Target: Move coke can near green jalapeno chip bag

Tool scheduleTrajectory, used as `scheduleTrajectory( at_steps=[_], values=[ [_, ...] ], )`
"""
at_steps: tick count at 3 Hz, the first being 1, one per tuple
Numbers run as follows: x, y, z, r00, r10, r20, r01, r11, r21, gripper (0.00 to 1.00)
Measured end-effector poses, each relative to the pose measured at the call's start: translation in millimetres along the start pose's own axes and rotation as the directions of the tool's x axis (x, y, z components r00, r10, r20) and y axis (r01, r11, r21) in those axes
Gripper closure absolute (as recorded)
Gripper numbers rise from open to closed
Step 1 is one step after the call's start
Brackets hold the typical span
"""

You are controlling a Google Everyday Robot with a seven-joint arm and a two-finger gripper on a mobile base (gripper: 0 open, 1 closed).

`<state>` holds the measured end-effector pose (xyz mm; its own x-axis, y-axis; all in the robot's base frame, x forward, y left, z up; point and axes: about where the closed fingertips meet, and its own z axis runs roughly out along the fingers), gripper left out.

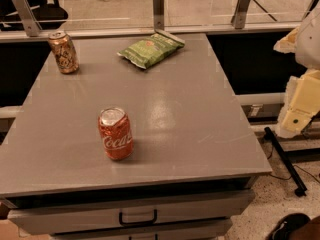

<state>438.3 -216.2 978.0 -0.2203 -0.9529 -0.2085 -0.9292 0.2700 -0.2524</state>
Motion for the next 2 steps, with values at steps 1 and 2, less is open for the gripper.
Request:
scheduleTrajectory(
  at_steps=[1, 2],
  values=[
    [0, 0, 0, 1.000, 0.000, 0.000, 0.000, 1.0000, 0.000, 0.00],
    [-44, 4, 21, 0.995, -0.043, 0.089, 0.048, 0.9974, -0.054, 0.00]
  ],
)
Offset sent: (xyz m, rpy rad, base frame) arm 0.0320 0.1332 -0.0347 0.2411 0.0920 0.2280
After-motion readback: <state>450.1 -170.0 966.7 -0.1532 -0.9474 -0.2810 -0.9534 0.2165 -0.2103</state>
